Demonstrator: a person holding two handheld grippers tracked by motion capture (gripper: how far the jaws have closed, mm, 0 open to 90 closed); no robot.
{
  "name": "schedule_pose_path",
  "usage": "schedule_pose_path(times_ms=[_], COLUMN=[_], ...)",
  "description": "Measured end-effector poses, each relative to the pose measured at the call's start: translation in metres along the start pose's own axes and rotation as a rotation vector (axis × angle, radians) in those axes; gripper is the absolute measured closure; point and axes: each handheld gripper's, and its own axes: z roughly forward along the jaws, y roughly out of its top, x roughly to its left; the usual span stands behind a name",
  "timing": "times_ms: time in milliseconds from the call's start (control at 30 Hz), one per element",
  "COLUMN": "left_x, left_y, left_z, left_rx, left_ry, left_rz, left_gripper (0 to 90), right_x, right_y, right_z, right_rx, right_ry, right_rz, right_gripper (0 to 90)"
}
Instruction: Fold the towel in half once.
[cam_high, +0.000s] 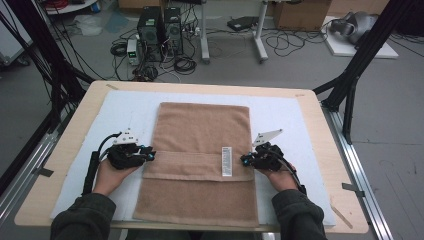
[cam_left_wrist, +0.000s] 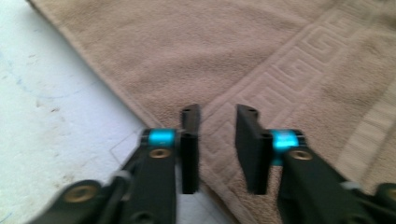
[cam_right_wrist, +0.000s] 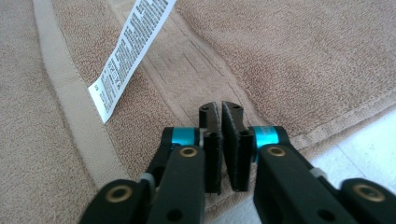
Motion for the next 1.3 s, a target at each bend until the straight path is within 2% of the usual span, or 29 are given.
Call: schedule_pose_path(times_ms=[67, 133, 167, 200, 233, 300, 333, 400, 467, 533, 633, 833, 1100, 1200, 1300], left_x=[0.000, 0.000, 0.000, -0.001, -0.004, -0.006, -0.006, -0.006, -0.007, -0.007, -0.006, -0.003, -0.002, -0.002, -0.004], left_y=[-0.002, -0.004, -0.005, -0.006, -0.006, -0.005, -0.004, -0.003, -0.002, 0.000, 0.001, 0.004, 0.017, 0.020, 0.019], left_z=[0.003, 0.009, 0.012, 0.015, 0.017, 0.019, 0.019, 0.020, 0.021, 0.020, 0.018, 0.007, -0.010, -0.014, -0.011], left_rx=[0.026, 0.057, 0.075, 0.079, 0.080, 0.079, 0.080, 0.078, 0.081, 0.085, 0.074, 0.009, -0.042, -0.048, -0.021], left_ry=[-0.029, -0.033, -0.051, -0.048, -0.024, -0.005, 0.000, -0.005, 0.001, 0.003, 0.004, -0.019, -0.022, -0.021, -0.015], left_rz=[0.001, -0.003, 0.004, 0.015, 0.046, 0.068, 0.061, 0.050, 0.054, 0.049, 0.043, -0.006, -0.020, -0.017, -0.003], left_gripper=[62.3, 54.1, 53.7, 53.5, 55.1, 63.2, 67.0, 74.1, 82.0, 84.5, 85.8, 86.1, 86.0, 85.9, 85.8], right_x=[0.000, 0.002, 0.003, 0.004, 0.005, 0.008, 0.009, 0.008, 0.006, 0.007, 0.009, 0.007, 0.009, 0.009, 0.008], right_y=[-0.001, -0.001, -0.001, -0.002, -0.002, 0.000, 0.000, 0.000, 0.001, 0.004, 0.008, 0.012, 0.023, 0.026, 0.025], right_z=[-0.001, -0.001, 0.000, 0.003, 0.005, 0.005, 0.006, 0.006, 0.006, 0.006, 0.004, -0.006, -0.019, -0.025, -0.025], right_rx=[-0.014, -0.018, -0.011, 0.003, 0.012, 0.023, 0.023, 0.024, 0.021, 0.031, 0.050, 0.008, -0.023, -0.046, -0.038], right_ry=[0.021, 0.047, 0.054, 0.060, 0.053, 0.026, 0.020, 0.017, 0.016, 0.013, 0.003, 0.023, 0.036, 0.047, 0.063], right_rz=[0.004, -0.015, -0.021, -0.020, -0.026, -0.046, -0.056, -0.042, -0.043, -0.058, -0.070, -0.060, -0.073, -0.067, -0.049], right_gripper=[72.3, 66.5, 62.2, 60.5, 60.8, 65.1, 68.0, 74.7, 81.1, 85.3, 86.3, 86.5, 86.4, 86.3, 85.4])
